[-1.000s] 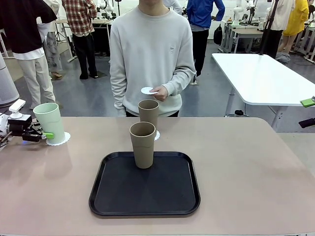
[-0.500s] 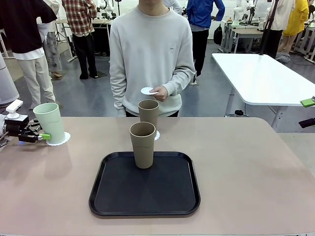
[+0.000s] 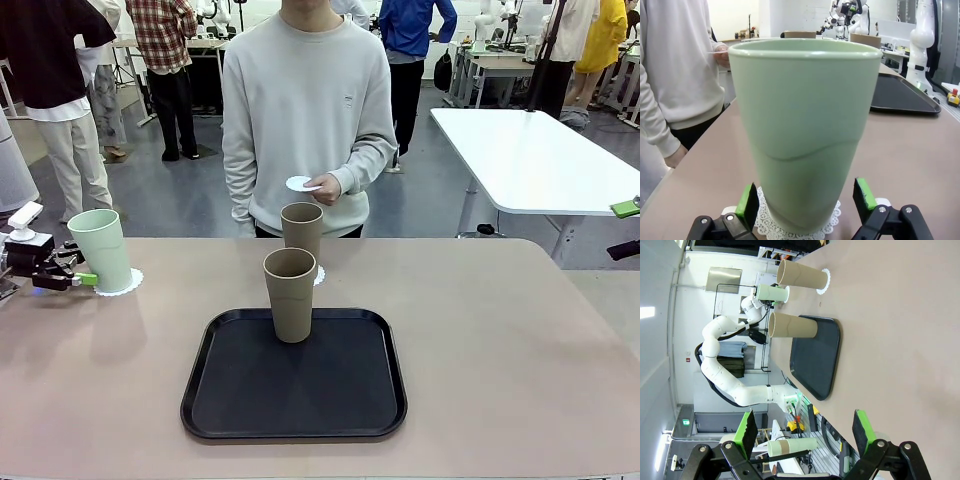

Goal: Place coasters on the table and set cups on them.
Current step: Take one Reusable plastic cup from the Flat Tray and place it on a coaster set by the human.

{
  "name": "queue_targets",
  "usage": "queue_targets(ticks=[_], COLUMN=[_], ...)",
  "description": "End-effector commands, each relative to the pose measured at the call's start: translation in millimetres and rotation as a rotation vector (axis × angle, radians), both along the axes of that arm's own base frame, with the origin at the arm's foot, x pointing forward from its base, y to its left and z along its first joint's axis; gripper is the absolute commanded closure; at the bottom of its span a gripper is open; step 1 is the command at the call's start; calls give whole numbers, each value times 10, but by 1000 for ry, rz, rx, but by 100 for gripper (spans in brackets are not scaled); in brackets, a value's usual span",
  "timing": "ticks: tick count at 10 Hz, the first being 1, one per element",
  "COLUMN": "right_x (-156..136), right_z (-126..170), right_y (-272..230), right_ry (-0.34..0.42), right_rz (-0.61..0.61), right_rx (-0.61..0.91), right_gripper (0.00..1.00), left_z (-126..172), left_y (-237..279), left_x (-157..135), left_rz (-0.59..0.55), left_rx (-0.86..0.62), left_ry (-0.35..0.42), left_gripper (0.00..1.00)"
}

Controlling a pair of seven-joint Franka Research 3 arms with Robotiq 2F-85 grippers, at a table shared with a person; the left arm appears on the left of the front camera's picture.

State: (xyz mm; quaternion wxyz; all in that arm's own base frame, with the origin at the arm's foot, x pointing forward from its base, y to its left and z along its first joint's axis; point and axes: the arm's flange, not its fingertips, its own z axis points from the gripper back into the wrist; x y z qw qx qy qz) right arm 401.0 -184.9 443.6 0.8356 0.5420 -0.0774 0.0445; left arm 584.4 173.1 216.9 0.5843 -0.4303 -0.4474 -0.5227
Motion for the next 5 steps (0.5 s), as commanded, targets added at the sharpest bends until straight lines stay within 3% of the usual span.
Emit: queue_targets(ticks=[1,4,5], right_x=[11,11,11], right_z=[-2,-2,-2], right_y=[11,11,11], right_ry=[-11,-11,-11], right_rz=[-3,-3,-3], right_rx=[3,3,3], right_gripper=[0,0,0], left_z=[82,289,533], left_y=[88,278,404], left_x=[-35,-133,-201], left_rz=[-15,14,51], left_rx=[62,154,233], left_ry=[27,34,105], left_gripper=[0,0,0])
